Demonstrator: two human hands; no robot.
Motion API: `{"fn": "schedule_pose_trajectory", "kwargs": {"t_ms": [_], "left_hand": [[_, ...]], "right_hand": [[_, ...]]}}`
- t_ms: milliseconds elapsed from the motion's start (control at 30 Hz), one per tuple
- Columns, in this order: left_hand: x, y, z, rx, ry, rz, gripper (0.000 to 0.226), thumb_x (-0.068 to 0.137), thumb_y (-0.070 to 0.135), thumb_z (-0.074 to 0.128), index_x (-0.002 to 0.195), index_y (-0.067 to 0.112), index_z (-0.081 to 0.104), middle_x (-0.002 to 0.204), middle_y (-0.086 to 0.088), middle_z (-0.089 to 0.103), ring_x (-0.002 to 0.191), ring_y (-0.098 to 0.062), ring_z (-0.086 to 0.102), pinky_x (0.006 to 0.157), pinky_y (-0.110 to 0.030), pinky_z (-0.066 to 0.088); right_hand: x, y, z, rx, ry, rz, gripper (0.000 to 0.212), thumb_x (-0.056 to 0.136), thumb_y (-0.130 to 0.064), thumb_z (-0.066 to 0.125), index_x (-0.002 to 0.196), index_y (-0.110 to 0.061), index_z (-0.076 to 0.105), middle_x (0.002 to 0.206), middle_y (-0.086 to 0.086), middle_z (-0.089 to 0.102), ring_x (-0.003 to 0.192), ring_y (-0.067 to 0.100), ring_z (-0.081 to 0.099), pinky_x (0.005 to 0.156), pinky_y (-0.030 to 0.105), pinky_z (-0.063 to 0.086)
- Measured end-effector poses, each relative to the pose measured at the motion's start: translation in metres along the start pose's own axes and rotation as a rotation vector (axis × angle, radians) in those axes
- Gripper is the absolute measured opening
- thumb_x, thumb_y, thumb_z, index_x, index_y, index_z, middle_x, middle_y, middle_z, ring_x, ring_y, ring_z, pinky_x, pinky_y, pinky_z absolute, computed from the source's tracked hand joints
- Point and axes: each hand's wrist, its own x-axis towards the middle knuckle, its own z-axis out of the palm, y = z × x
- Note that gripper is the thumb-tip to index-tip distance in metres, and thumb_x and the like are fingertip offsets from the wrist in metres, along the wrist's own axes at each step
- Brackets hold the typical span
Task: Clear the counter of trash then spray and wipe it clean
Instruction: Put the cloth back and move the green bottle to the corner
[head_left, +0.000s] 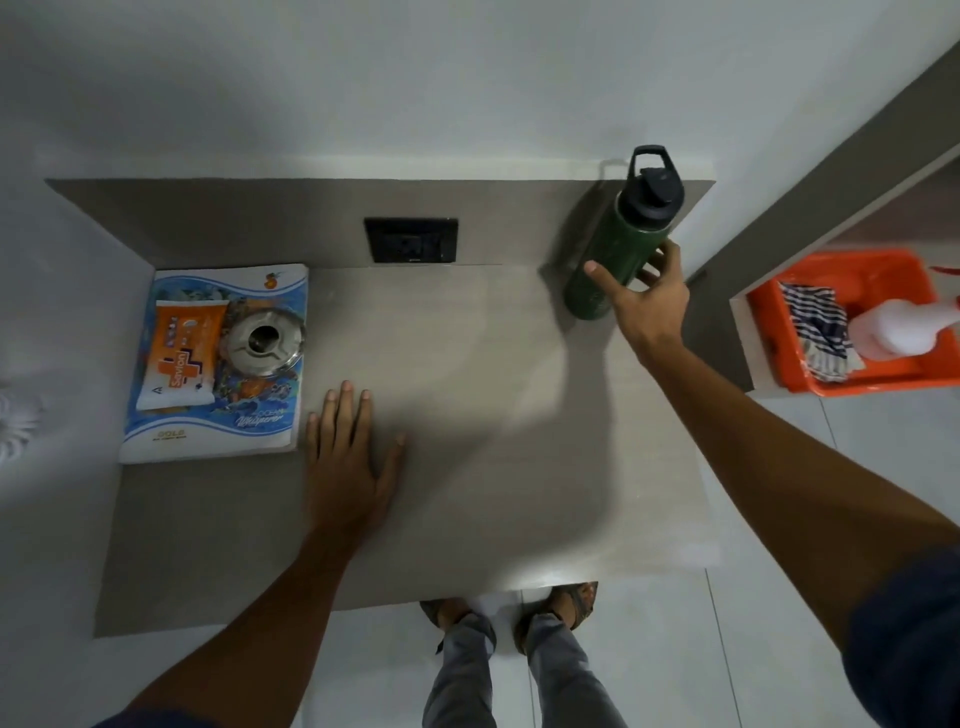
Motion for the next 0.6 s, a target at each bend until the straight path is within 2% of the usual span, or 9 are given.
{"fn": "schedule_pose_trajectory", "kwargs": {"t_ms": [200,400,600], "left_hand": [[0.000,0.002,-0.002,-0.017,0.000,-0.009,0.082,0.108,0.065,0.036,0.173,0.018,0.023,0.184,-0.005,0.014,0.173,-0.025,0.008,0.140,-0.050,0.010],[0.000,0.002,-0.001,-0.028,0.030,-0.007,0.081,0.107,0.066,0.035,0.172,0.017,0.027,0.183,-0.006,0.017,0.172,-0.026,0.012,0.140,-0.050,0.013],[-0.001,0.004,-0.004,-0.039,0.017,-0.020,0.082,0.107,0.066,0.034,0.173,0.018,0.025,0.184,-0.005,0.016,0.172,-0.025,0.011,0.140,-0.049,0.010]], "right_hand": [[0.011,0.015,-0.024,-0.039,-0.028,-0.010,0.093,0.082,-0.051,0.093,0.155,-0.017,0.047,0.151,0.007,0.064,0.134,0.025,0.065,0.113,0.052,0.057],[0.015,0.022,-0.036,-0.094,-0.062,-0.036,0.092,0.085,-0.052,0.090,0.157,-0.016,0.044,0.155,0.008,0.061,0.136,0.023,0.063,0.111,0.041,0.055],[0.013,0.024,-0.028,-0.061,-0.032,0.003,0.096,0.085,-0.052,0.090,0.160,-0.015,0.042,0.157,0.008,0.059,0.140,0.025,0.062,0.117,0.046,0.054]]}}
